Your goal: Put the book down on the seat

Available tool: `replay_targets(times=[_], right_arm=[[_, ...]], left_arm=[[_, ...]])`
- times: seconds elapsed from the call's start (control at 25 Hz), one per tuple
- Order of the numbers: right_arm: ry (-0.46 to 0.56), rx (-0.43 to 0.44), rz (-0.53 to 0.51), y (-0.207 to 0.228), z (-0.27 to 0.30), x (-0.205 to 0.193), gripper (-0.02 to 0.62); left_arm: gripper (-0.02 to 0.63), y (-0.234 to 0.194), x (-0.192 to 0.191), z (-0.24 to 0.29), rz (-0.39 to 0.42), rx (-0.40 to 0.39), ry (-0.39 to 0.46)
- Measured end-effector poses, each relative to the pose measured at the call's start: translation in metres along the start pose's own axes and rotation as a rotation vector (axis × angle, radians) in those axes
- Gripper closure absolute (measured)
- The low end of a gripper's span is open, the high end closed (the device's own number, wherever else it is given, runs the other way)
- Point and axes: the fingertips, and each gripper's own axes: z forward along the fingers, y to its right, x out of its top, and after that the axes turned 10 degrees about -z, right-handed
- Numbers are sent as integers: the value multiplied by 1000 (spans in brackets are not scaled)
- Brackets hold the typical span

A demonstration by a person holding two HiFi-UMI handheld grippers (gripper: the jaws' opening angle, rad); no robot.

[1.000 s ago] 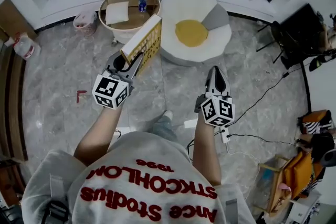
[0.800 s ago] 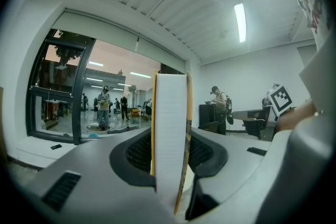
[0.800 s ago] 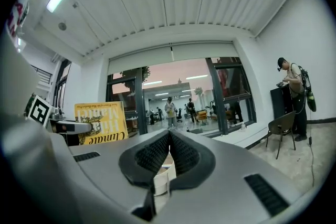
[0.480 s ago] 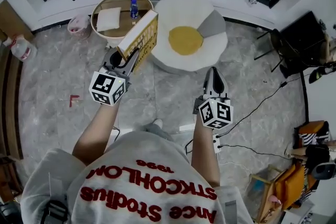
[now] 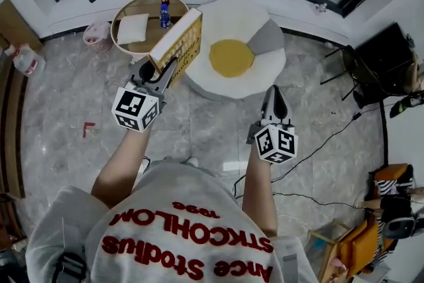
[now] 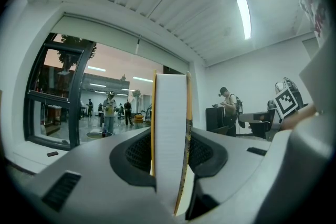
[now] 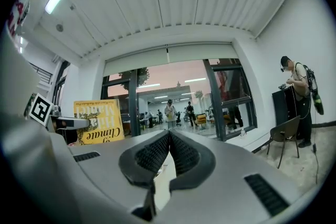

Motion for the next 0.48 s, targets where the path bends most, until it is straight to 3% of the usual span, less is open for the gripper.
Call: replay_targets(times=[0.48], right_arm=[[-2, 12, 20, 22, 19, -7, 571]], left_arm=[[460, 5, -8, 24, -7, 8, -12]])
